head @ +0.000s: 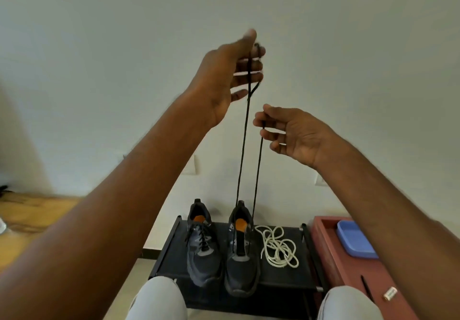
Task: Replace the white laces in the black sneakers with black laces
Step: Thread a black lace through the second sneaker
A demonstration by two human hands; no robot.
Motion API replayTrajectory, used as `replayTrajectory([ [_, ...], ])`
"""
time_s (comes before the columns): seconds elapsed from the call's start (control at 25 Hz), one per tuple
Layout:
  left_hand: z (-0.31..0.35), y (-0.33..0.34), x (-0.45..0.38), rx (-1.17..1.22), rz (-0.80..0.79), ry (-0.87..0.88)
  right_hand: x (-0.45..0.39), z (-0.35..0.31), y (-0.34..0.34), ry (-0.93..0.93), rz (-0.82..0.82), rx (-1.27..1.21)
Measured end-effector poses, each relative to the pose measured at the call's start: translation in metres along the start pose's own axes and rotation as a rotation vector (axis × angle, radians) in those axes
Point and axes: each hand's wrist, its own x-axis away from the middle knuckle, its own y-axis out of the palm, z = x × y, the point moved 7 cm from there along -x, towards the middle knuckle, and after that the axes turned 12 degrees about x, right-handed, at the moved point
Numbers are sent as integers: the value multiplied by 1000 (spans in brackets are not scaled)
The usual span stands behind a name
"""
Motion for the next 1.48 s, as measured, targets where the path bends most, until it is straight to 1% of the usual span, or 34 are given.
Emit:
replayTrajectory([
  [0.08,17,-1,-5,-5,-4,85,-1,-4,-1,-28,-1,45],
  [0.16,14,-8,-5,-81,38,131,0,-8,-3,-84,45,158],
  [0.28,-42,-34,11,-178,132,88,5,13,-8,-190,195,353],
  [0.36,-96,-64,33,-246,226,43,7,58,-7,-198,225,450],
  [0.48,-173,-109,69,-286,360,-40,10,144,-5,-144,273,688],
  [0.52,-198,-121,78,-313,395,-61,10,174,-3,-106,271,728],
  [0.6,-248,-138,91,-369,427,-147,8,227,5,-5,192,745],
  [0.68,-301,-144,102,-454,369,-290,1,278,20,99,55,798],
  [0.76,-349,-142,109,-613,223,-364,-11,321,31,138,-28,906],
  [0.84,-386,-137,117,-768,63,-371,-18,350,36,136,-49,1001],
  [0.92,-417,-129,120,-935,-87,-400,-27,366,39,92,-48,1087],
  [1.0,-436,-125,117,-1045,-160,-431,-36,368,41,34,-27,1152],
  [1.08,-448,-125,114,-1097,-187,-445,-42,369,46,30,-40,1182],
  [1.24,-460,-127,114,-1113,-146,-450,-47,375,47,90,-47,1220],
  [1.4,-458,-112,115,-1123,-151,-345,-47,379,42,163,-37,1156],
  [1.48,-459,-109,113,-1137,-173,-350,-43,378,42,193,-46,1121],
])
